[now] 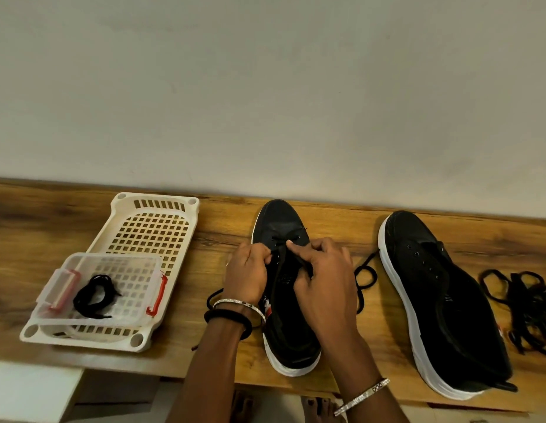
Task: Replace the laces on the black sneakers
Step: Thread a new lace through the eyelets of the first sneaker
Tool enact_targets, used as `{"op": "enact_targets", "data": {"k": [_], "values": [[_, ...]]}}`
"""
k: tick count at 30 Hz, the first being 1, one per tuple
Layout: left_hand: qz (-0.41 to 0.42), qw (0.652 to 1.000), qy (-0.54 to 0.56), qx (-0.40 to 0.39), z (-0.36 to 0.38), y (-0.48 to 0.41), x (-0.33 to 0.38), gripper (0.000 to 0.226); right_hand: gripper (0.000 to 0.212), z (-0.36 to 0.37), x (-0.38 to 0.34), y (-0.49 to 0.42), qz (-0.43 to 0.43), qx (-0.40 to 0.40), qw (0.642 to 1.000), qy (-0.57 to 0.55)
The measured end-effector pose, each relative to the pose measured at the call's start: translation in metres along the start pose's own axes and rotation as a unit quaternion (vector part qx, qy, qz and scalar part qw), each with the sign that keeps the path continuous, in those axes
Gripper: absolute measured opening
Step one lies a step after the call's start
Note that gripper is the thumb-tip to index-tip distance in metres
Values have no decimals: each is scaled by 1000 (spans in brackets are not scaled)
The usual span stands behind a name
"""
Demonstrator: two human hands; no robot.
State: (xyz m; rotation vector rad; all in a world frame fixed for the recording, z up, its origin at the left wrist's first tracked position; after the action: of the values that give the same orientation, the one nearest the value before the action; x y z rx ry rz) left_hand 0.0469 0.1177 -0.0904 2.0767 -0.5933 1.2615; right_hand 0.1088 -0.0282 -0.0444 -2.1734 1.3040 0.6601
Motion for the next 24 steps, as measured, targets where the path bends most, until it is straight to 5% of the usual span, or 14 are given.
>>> {"op": "enact_targets", "data": {"k": [5, 14, 24], "values": [[31, 982, -170, 70, -7, 3, 8, 46, 52, 2, 0, -1, 10, -18, 999, 38], [-5, 984, -164, 70, -22, -4, -13, 54, 59, 1, 5, -1, 9, 1, 1000, -30], [97, 957, -240, 128, -36, 2, 8, 26, 53, 1, 4, -1, -3, 1, 1000, -18]]}}
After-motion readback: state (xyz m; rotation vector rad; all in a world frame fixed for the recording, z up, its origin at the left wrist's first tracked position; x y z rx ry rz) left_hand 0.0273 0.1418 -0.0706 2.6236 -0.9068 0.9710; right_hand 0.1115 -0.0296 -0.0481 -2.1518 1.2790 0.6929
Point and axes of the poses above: each hand's wrist, its own y-axis away from the middle knuckle, its own z-axis out of the palm, x = y × z, the point moved 9 cm from there along -y, towards the middle knuckle, and after that the axes turned 3 degrees about -y, right-handed, at the moved point
